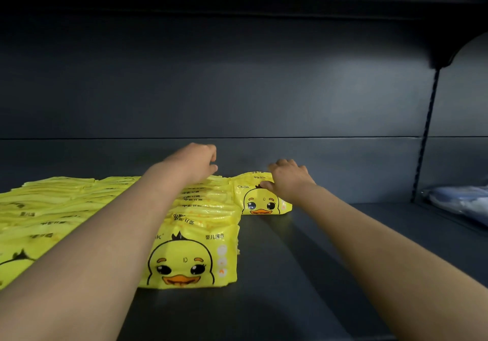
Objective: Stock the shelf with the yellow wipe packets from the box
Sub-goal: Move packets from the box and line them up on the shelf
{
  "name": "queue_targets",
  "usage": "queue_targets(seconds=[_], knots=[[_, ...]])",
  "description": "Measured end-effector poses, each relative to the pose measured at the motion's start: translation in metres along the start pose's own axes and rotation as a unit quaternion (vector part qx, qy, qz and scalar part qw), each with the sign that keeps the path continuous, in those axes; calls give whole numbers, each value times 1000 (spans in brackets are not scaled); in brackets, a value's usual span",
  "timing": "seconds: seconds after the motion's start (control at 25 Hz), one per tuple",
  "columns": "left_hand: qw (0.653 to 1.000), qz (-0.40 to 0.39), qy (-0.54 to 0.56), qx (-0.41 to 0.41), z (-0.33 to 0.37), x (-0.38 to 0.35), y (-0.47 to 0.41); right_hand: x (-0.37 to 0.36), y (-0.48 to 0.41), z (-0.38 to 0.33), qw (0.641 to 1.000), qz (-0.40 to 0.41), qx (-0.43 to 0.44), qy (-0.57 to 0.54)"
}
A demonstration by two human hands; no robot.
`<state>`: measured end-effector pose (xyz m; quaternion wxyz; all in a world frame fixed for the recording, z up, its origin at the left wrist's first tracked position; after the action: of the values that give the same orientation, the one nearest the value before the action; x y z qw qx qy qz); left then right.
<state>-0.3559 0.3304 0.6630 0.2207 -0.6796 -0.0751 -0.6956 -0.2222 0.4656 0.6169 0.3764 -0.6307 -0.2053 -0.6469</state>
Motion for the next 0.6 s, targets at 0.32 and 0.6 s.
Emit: queue_targets(seconds=[0.32, 0.6], knots=[[997, 30, -74, 2, 41, 33, 117, 51, 105, 7, 997, -73, 5, -3], [999, 11, -49, 13, 81, 31, 254, 65, 244, 11, 994, -71, 45, -70]])
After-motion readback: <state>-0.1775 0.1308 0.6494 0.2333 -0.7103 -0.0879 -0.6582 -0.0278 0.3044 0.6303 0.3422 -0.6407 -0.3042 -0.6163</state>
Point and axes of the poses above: each hand's wrist, its own y-axis away from the middle knuckle, its own x-axis out of the back of the hand, z = x × y, the point moved 5 cm from there along -y, towards the middle knuckle, and after that the axes turned 11 degrees about -z, right-handed, at the moved point
